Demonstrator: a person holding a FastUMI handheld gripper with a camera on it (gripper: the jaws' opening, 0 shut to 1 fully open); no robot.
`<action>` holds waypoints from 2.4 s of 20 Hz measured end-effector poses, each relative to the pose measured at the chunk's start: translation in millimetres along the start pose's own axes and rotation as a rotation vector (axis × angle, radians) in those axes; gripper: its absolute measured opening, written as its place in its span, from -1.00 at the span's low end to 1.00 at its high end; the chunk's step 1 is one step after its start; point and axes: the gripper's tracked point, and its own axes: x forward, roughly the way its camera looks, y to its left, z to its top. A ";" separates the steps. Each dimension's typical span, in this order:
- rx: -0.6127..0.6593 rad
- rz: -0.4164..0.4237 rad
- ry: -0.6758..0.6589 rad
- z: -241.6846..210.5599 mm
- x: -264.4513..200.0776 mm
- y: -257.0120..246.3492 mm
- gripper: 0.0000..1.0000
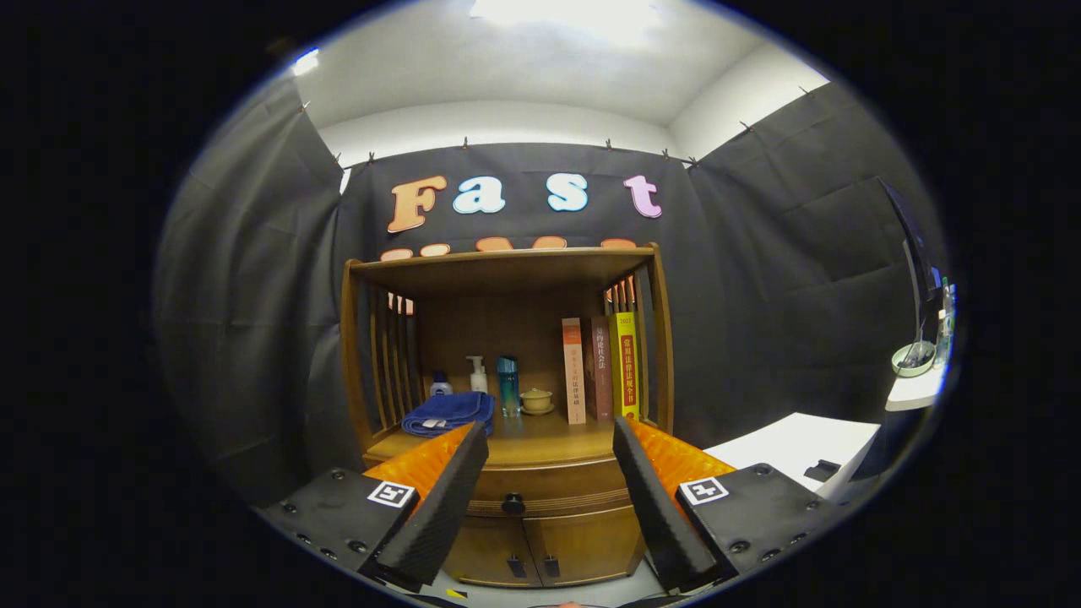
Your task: Pull open the drawer, take out the items inside it, and place them on the countertop above the cabinet.
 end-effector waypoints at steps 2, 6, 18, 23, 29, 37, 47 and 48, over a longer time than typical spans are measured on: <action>0.005 0.000 0.005 -1.5 -0.9 -0.3 0.96; 0.004 -0.001 0.007 -2.1 1.7 -0.3 0.96; -0.014 0.033 -0.004 -25.4 13.8 13.2 0.95; 0.022 0.068 0.014 -84.6 38.5 24.3 0.96; 0.042 0.116 0.063 -185.6 76.0 45.4 0.96; 0.002 0.146 0.199 -297.4 127.3 63.2 0.94; 0.000 0.143 0.286 -350.3 151.4 66.2 0.64; -0.010 0.147 0.290 -352.8 153.1 67.5 0.60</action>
